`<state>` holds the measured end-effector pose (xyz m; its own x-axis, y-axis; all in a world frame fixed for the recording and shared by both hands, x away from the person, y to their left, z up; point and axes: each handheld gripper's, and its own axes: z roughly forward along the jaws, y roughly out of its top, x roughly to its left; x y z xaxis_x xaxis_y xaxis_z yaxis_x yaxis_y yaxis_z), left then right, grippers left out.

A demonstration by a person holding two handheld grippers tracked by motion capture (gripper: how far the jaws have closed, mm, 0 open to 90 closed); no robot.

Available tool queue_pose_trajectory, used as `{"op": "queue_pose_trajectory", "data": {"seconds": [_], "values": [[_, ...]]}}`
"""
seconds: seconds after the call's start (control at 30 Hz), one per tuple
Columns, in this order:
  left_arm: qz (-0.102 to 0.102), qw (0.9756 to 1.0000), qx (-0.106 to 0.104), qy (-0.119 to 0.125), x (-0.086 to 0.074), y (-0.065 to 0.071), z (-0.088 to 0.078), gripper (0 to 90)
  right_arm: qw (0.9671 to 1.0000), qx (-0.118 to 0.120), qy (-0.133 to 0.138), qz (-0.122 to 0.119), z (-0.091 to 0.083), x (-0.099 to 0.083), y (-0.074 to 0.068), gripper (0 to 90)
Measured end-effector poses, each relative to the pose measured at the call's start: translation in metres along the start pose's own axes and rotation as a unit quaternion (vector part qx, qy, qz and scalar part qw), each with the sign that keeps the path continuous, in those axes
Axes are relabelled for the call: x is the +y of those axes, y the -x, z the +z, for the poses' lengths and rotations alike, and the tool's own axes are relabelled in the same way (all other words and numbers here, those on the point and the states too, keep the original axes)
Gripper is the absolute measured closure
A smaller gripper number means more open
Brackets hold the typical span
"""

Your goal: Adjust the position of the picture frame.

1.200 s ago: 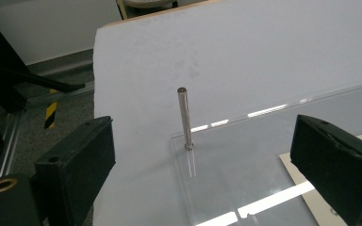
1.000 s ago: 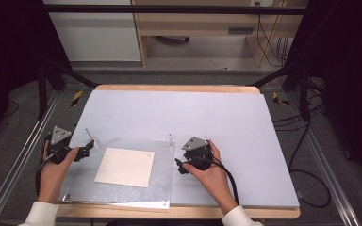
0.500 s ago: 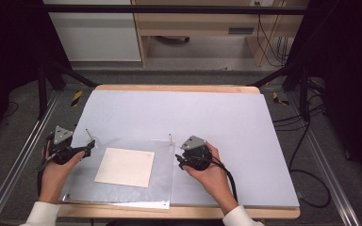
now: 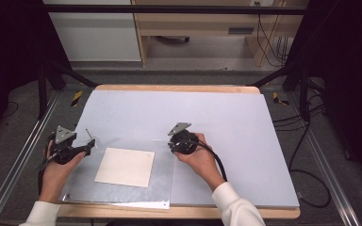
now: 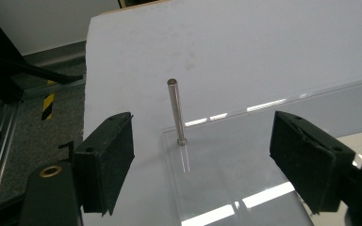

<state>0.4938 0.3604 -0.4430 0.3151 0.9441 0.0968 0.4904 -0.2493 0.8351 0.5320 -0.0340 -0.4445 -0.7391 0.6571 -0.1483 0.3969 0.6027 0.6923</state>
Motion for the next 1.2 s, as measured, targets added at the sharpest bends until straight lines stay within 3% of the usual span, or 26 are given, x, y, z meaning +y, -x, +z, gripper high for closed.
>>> {"op": "queue_pose_trajectory", "data": {"seconds": [0.23,0.63,0.8,0.87,0.9,1.1,1.2], "values": [[0.003,1.0,-0.002,0.0,0.001,0.002,0.0,24.9,0.9993,0.02,-0.003,0.03,0.023,0.008,0.003,71.9],[-0.01,0.9999,-0.004,-0.002,-0.001,-0.002,0.001,29.3,0.9988,0.025,-0.011,0.041,0.032,0.006,0.008,84.4],[-0.005,1.0,-0.005,0.003,-0.002,-0.004,0.004,37.0,0.9984,0.032,-0.011,0.045,0.032,0.005,0.01,85.3],[-0.002,0.9999,-0.009,0.009,0.0,-0.004,0.007,45.0,0.9982,0.034,-0.01,0.048,0.032,0.005,0.01,85.3],[0.0,1.0,0.001,0.005,0.003,-0.005,0.013,47.7,0.9982,0.036,-0.011,0.047,0.032,0.005,0.011,85.3],[-0.017,0.9999,-0.003,-0.004,0.006,-0.012,0.03,55.7,0.998,0.038,-0.014,0.048,0.032,0.006,0.012,85.3],[-0.01,0.9999,-0.006,-0.007,0.004,-0.015,0.037,63.1,0.9979,0.039,-0.02,0.047,0.032,0.007,0.012,85.3]]}}
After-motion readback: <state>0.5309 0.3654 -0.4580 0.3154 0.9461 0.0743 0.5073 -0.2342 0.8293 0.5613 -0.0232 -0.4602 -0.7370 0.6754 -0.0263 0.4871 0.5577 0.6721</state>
